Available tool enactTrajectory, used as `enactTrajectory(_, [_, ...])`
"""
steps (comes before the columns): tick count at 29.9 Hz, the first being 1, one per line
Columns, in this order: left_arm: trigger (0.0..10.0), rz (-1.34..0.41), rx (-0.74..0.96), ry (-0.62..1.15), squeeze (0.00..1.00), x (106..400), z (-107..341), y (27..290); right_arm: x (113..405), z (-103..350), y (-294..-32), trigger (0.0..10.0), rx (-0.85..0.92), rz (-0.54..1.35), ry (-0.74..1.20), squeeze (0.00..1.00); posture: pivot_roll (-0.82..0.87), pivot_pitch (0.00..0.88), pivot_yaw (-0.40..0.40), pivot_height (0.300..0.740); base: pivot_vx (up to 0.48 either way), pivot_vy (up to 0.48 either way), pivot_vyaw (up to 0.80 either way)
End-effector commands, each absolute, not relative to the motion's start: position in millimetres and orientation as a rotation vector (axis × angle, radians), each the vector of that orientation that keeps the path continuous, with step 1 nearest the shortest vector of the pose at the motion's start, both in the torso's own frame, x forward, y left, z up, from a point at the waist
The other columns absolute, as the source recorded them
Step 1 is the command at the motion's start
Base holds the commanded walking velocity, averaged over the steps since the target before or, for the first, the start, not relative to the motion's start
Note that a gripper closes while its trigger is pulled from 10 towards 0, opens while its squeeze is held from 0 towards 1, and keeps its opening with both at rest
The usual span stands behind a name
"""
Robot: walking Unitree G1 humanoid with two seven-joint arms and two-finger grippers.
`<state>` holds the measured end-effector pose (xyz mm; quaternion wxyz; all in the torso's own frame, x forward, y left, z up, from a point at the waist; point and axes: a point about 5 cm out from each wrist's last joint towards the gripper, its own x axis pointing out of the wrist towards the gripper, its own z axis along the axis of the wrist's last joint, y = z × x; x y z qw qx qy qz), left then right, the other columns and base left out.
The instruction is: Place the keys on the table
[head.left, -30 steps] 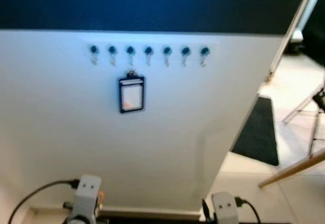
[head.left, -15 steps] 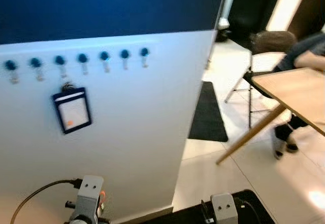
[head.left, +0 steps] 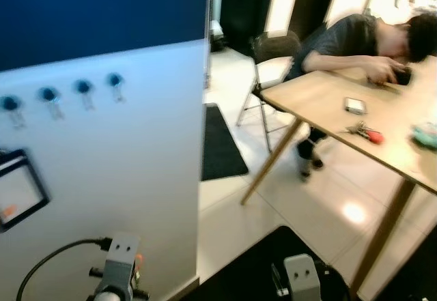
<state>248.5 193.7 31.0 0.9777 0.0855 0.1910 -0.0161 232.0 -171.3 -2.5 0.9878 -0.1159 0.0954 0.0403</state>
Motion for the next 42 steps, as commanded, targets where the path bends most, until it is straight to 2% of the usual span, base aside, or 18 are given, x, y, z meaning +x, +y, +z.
enactTrajectory(1, [10.0,-0.029,0.166,0.406,0.0,244.0,25.1,193.1,229.0,-5.0,-170.3,10.0,-0.234,0.089,0.196,0.0,0.08,0.109,0.006,0.74,0.0,0.0,-0.8])
enactTrajectory(18, [10.0,-0.033,0.165,0.402,0.0,245.2,24.9,191.0,229.1,-6.0,-169.4,10.0,-0.235,0.095,0.197,0.0,0.08,0.116,0.006,0.74,0.0,0.0,-0.8])
enactTrajectory(24, [10.0,-0.034,0.163,0.402,0.0,245.0,24.5,190.2,228.5,-6.7,-169.4,10.0,-0.235,0.096,0.199,0.0,0.09,0.117,0.006,0.74,0.0,0.0,0.0])
enactTrajectory(42, [10.0,-0.035,0.16,0.399,0.0,244.9,24.3,189.0,228.7,-7.1,-167.6,10.0,-0.235,0.102,0.198,0.0,0.09,0.119,0.003,0.74,0.0,0.0,-0.36])
